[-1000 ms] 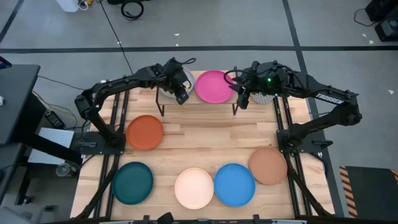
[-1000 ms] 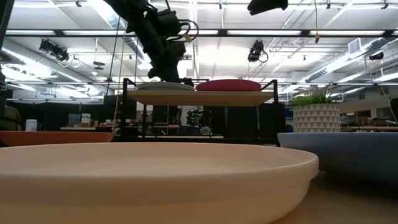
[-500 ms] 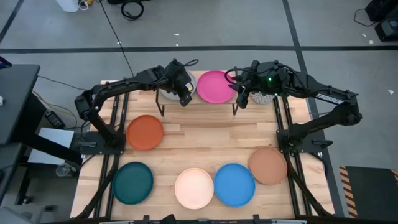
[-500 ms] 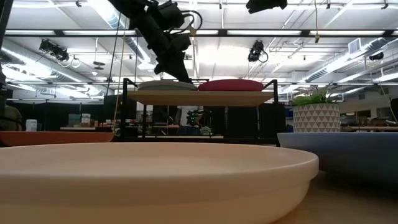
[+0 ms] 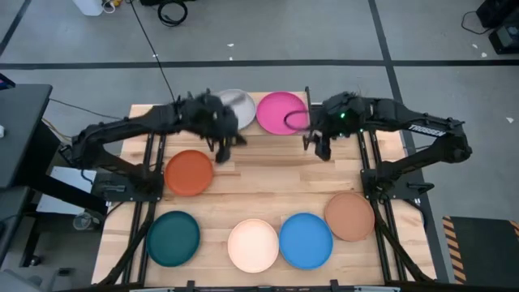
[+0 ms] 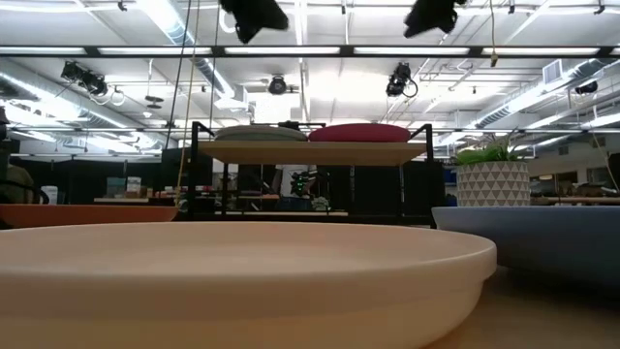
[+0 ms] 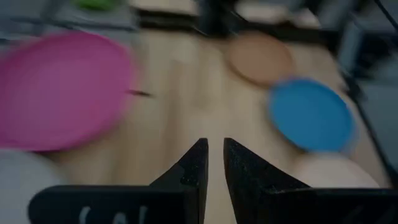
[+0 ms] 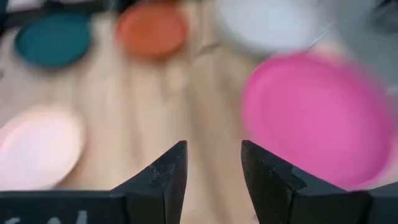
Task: Place and stack plates onto a shelf
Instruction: Stack the blue plate on top of the pink plate on the shelf
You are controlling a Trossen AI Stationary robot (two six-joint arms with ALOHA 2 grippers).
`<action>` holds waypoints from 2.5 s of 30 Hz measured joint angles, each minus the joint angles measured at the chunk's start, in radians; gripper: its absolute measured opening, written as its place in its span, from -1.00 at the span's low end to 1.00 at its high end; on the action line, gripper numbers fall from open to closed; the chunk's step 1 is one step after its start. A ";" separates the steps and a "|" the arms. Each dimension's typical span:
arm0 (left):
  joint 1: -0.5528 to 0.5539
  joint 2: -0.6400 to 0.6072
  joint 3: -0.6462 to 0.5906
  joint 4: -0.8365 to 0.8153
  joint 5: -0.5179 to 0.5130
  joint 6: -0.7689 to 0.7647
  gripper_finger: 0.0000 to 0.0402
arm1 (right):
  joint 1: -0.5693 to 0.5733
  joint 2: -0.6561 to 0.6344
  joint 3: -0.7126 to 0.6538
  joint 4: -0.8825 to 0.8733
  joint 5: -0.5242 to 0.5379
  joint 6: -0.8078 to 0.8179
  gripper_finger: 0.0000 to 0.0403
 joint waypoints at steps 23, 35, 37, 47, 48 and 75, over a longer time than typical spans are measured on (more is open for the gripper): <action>-0.223 -0.316 -0.373 0.304 -0.137 -0.251 -0.72 | 0.361 0.109 -0.475 0.266 -0.305 0.490 -0.22; -0.222 -0.508 -0.534 0.352 -0.267 -0.396 -0.72 | 0.383 0.348 -0.476 0.344 -0.396 0.465 0.04; -0.223 -0.513 -0.534 0.336 -0.267 -0.400 -0.72 | 0.389 0.372 -0.476 0.353 -0.396 0.454 0.10; -0.223 -0.509 -0.534 0.311 -0.267 -0.399 -0.72 | 0.432 0.480 -0.476 0.360 -0.302 0.378 0.03; -0.223 -0.509 -0.534 0.309 -0.267 -0.399 -0.72 | 0.437 0.488 -0.476 0.360 -0.295 0.377 -0.01; -0.222 -0.509 -0.534 0.298 -0.271 -0.374 -0.72 | 0.259 0.319 -0.411 0.200 -0.302 0.338 -0.93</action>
